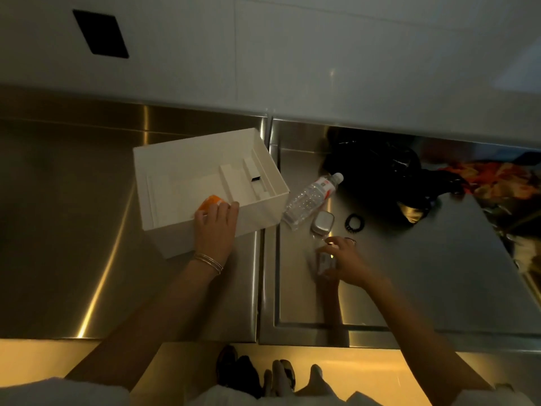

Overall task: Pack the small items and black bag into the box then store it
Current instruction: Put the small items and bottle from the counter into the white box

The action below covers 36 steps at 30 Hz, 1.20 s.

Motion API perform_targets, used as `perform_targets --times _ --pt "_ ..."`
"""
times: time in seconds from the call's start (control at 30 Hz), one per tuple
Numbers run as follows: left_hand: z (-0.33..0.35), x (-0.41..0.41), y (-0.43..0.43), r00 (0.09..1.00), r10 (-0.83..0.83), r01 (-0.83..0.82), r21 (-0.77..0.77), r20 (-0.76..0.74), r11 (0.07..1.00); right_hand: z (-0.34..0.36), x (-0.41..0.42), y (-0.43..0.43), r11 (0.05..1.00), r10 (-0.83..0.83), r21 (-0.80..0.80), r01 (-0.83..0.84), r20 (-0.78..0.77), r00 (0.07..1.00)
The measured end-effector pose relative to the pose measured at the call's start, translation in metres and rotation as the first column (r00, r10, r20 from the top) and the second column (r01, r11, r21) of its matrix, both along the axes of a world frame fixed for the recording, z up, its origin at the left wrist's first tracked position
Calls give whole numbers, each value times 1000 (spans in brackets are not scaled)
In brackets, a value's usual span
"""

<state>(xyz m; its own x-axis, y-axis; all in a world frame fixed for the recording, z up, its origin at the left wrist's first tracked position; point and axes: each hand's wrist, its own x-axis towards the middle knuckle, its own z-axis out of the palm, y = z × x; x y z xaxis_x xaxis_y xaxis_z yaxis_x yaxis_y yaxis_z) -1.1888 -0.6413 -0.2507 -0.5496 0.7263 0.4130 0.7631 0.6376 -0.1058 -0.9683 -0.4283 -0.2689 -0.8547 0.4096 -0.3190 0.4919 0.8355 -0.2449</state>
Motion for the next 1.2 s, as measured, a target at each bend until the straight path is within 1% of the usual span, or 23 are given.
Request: perform_targets --times 0.07,0.17,0.33,0.47,0.57,0.63,0.7,0.8,0.87,0.93,0.97,1.0,1.03,1.1,1.2 --pt "2 10 9 1000 13 -13 7 -7 1000 -6 6 0 999 -19 -48 19 11 1000" --pt "8 22 19 999 42 -42 10 -9 999 -12 8 -3 994 -56 -93 53 -25 998" --pt "16 17 10 997 33 -34 16 70 999 -21 -3 -15 999 -45 -9 44 -83 996" --pt "18 13 -4 976 89 -84 -33 199 996 -26 -11 -21 999 -26 -20 25 -56 998" --pt "19 11 -10 975 109 -100 -53 196 994 -33 -14 -24 998 -44 39 46 -52 998" --pt "21 10 -11 971 98 -95 -22 219 995 -34 -13 -26 995 -85 35 89 -105 991" --pt "23 9 -11 970 82 -91 28 230 995 -29 -12 -24 990 -138 -33 134 -162 977" --pt "20 5 -14 978 40 -59 87 204 994 -9 -17 -16 983 -178 -102 154 -306 935" --pt "16 2 -18 984 16 -33 92 177 995 16 -25 -10 978 -207 -109 176 -449 870" --pt "14 -1 -19 988 5 -21 103 155 994 48 -37 -7 976 -216 -115 185 -602 769" --pt "14 -2 -19 989 1 -17 109 145 994 64 -46 -7 978 -207 -118 173 -659 723" --pt "14 -3 -19 991 -2 -14 117 135 993 78 -57 -9 981 -191 -115 154 -690 698" --pt "14 -3 -20 992 -7 -9 125 126 992 92 -69 -13 986 -169 -110 129 -697 697" --pt "14 -4 -20 994 -18 3 139 104 990 111 -99 -25 996 -86 -78 46 -668 739" --pt "14 -5 -24 996 -27 15 141 82 990 119 -148 -45 993 75 -30 -115 -589 804"
